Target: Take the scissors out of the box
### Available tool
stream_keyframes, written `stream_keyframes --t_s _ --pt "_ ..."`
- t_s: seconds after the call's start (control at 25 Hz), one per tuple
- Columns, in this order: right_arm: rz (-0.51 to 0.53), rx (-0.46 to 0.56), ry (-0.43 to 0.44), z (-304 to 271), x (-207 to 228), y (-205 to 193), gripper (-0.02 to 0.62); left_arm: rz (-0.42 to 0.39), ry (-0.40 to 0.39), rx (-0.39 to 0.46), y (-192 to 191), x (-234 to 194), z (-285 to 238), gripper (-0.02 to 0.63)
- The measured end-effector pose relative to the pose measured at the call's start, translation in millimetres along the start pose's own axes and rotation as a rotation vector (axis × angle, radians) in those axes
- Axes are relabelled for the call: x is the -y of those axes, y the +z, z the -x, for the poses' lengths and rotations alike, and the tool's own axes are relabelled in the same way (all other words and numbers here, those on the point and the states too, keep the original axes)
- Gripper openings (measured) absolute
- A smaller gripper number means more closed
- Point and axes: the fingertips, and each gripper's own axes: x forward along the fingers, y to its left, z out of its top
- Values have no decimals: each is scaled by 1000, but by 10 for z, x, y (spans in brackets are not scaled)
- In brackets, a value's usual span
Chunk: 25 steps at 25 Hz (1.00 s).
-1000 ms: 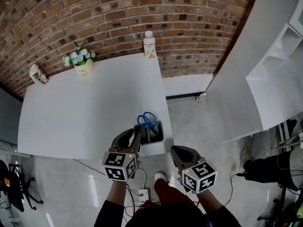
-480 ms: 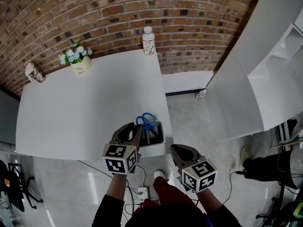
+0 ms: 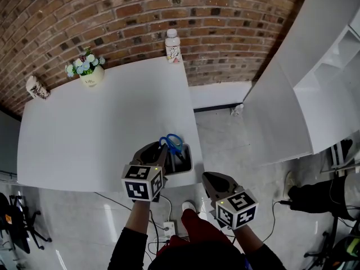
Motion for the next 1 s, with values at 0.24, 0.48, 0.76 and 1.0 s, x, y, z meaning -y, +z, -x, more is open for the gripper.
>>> stream_keyframes --t_s 0.24,0.48,0.76,1.0 --pt "-5 -4 -3 9 34 -33 8 -10 -20 -39 -8 20 -60 80" --pt "-9 -8 -4 25 24 -46 8 10 -10 -36 27 19 -57 53" --pt "-10 -2 -11 92 35 -52 8 48 0 30 127 16 10 29" --pt "-5 1 -14 146 19 -65 9 38 3 76 207 50 87 21"
